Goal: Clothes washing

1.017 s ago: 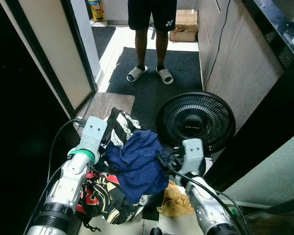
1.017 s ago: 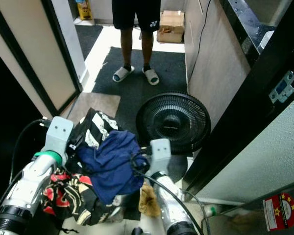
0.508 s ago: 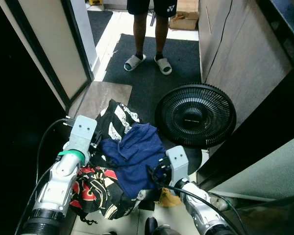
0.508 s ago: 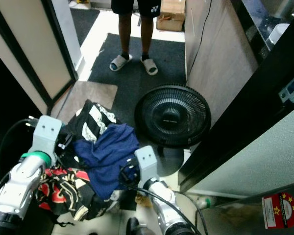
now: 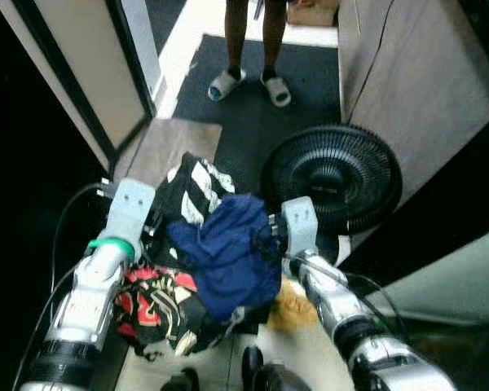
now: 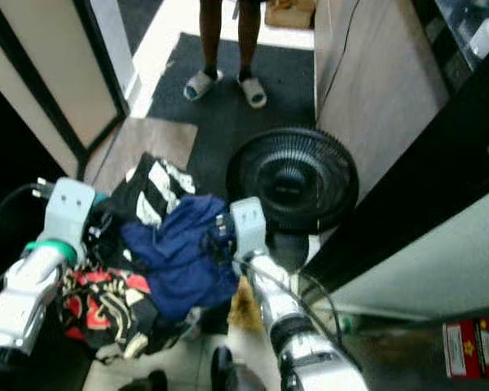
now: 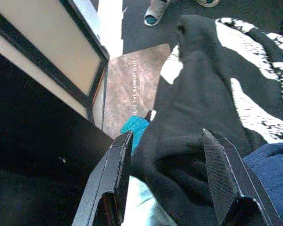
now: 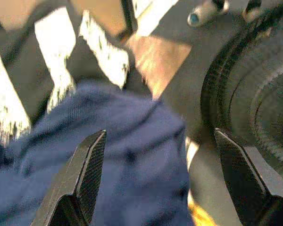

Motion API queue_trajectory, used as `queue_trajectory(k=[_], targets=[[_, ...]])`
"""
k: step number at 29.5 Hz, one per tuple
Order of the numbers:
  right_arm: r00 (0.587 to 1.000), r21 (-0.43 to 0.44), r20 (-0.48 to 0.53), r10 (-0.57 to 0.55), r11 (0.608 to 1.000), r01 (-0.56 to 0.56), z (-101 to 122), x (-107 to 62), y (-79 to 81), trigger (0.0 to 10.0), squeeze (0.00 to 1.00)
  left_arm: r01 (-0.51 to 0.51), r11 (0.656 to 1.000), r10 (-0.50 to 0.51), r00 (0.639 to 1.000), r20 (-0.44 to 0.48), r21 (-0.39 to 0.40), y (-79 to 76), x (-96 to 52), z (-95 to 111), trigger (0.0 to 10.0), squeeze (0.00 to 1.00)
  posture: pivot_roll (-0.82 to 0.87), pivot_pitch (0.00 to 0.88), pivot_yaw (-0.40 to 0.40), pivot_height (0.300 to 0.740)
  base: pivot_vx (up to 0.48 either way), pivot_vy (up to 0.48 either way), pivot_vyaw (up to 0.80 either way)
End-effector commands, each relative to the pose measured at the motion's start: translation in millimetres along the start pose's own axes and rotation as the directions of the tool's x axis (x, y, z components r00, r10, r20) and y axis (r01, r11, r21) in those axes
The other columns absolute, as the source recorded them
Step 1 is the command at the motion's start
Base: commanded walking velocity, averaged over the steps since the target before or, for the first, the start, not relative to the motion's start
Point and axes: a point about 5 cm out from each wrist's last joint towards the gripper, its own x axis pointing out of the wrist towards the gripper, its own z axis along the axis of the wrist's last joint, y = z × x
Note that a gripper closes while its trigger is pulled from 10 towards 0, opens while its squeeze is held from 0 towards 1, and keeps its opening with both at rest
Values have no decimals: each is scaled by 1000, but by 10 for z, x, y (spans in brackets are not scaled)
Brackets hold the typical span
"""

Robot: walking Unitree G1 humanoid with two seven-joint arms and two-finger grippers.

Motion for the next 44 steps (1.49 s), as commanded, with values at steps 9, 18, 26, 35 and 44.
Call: queue_trajectory(k=[9, 18, 26, 35, 44], targets=[[995, -7, -82, 62, 998, -62, -60, 59, 153, 10000, 0, -40, 999, 39, 997, -63, -1, 102, -176, -145, 10000, 0, 207, 388, 26, 740, 0, 0, 0], [956, 24, -216, 200, 980, -200, -352, -42, 356, 10000, 0, -4, 999, 3, 1000, -31, -54, 64, -266, -38, 10000, 0, 199, 405, 15, 740, 0, 0, 0], [962, 46, -184, 204, 979, -199, -338, -48, 342, 10000, 0, 131, 985, -134, 991, -18, -117, -283, -526, -11, 10000, 0, 177, 401, 25, 740, 0, 0, 0], [954, 65, -208, 217, 976, -208, -418, -94, 347, 10000, 0, 143, 982, -150, 988, -47, -124, -360, -711, -57, 10000, 0, 185, 410, 27, 740, 0, 0, 0], [939, 86, -250, 235, 972, -220, -544, -170, 354, 0, 0, 137, 983, -146, 987, -70, -121, -355, -801, -38, 10000, 0, 186, 431, 28, 740, 0, 0, 0]])
